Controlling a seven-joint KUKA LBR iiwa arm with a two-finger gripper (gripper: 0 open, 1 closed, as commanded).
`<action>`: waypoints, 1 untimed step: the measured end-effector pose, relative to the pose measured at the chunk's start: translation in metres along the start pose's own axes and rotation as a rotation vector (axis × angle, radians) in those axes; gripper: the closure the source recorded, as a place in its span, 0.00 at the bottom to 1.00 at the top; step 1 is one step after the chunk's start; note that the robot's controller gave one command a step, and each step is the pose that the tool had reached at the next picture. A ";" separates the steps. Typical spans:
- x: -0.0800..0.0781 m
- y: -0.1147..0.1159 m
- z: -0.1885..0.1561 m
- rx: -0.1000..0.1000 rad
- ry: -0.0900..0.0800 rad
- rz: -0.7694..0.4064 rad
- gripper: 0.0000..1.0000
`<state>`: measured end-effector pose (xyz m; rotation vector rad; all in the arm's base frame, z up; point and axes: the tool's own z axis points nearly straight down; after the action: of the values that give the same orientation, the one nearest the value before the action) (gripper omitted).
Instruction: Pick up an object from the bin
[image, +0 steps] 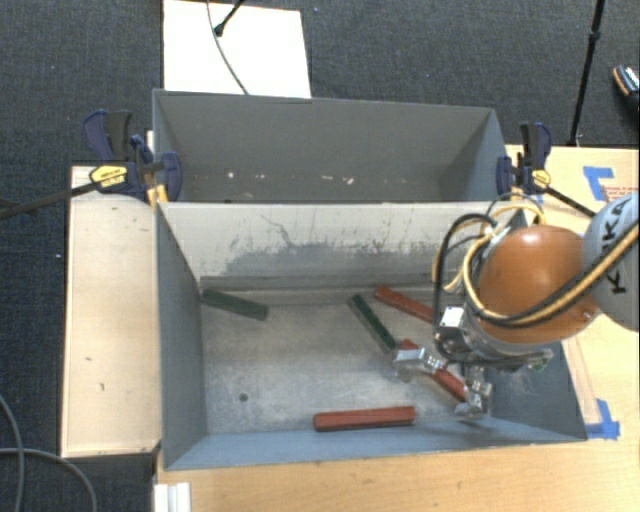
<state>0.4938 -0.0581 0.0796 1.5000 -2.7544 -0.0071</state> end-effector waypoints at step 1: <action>0.008 -0.026 -0.058 0.011 -0.003 -0.415 0.00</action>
Offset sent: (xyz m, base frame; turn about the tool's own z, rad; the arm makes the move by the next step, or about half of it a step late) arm 0.0163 -0.0200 0.0562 -0.4168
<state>0.5116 -0.0788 0.1374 2.0404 -2.3932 0.0046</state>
